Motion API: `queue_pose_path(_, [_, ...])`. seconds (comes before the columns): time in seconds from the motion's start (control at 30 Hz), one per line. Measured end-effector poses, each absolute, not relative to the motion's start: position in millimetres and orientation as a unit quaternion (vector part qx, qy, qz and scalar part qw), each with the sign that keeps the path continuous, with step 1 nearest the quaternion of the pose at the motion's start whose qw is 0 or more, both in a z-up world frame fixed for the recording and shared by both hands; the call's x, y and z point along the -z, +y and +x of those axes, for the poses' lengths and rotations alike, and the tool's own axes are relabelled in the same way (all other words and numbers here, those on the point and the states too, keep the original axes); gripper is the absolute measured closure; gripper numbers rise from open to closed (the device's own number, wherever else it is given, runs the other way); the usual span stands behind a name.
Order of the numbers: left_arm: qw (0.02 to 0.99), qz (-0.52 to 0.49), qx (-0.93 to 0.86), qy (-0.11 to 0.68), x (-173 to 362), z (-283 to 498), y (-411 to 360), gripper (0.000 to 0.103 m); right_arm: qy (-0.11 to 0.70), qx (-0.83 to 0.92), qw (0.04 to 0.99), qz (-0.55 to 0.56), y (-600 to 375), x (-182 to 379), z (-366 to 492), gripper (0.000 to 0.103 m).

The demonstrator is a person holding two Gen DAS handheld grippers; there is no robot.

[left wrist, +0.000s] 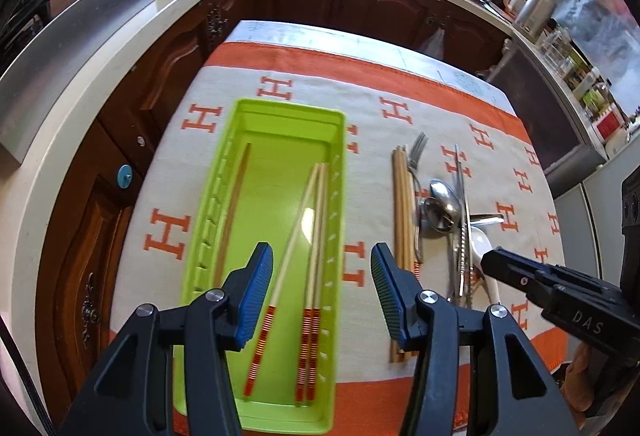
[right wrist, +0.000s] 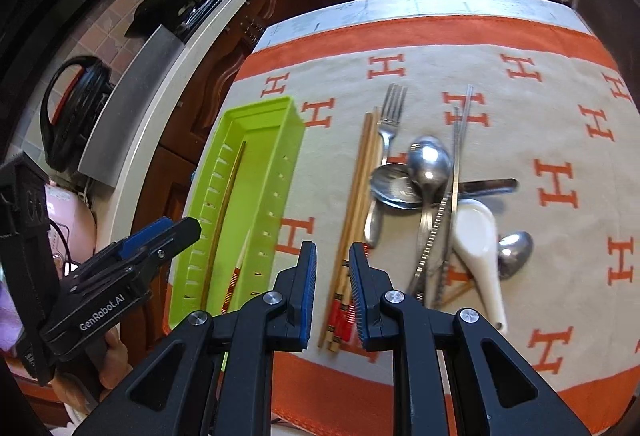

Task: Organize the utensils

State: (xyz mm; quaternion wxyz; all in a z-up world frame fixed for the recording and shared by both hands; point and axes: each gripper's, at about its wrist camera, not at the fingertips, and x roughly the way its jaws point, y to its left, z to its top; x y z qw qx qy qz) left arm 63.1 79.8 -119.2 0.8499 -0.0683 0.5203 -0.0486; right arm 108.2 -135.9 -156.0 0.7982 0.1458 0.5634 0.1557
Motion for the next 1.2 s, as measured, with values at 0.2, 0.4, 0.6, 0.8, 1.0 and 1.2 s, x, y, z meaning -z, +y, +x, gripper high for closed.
queue_pose_path(0.2, [0.840, -0.058, 0.073, 0.534, 125, 68, 47, 0.054, 0.550, -0.141, 0.802, 0.188, -182, 154, 103, 0.086])
queue_pose_path(0.4, [0.819, -0.065, 0.111, 0.559, 138, 73, 13, 0.054, 0.549, -0.133, 0.797, 0.216, -214, 168, 105, 0.086])
queue_pose_path(0.6, [0.801, -0.046, 0.147, 0.579, 153, 86, -33, 0.063, 0.553, -0.127, 0.787, 0.242, -238, 190, 110, 0.086])
queue_pose_path(0.8, [0.773, -0.049, 0.172, 0.609, 171, 118, -65, 0.087, 0.556, -0.124, 0.775, 0.273, -259, 212, 114, 0.086])
queue_pose_path(1.0, [0.748, -0.056, 0.178, 0.637, 191, 144, -82, 0.094, 0.555, -0.122, 0.767, 0.298, -276, 226, 118, 0.086])
queue_pose_path(1.2, [0.737, -0.049, 0.164, 0.653, 206, 154, -90, 0.096, 0.556, -0.128, 0.758, 0.315, -282, 235, 121, 0.086])
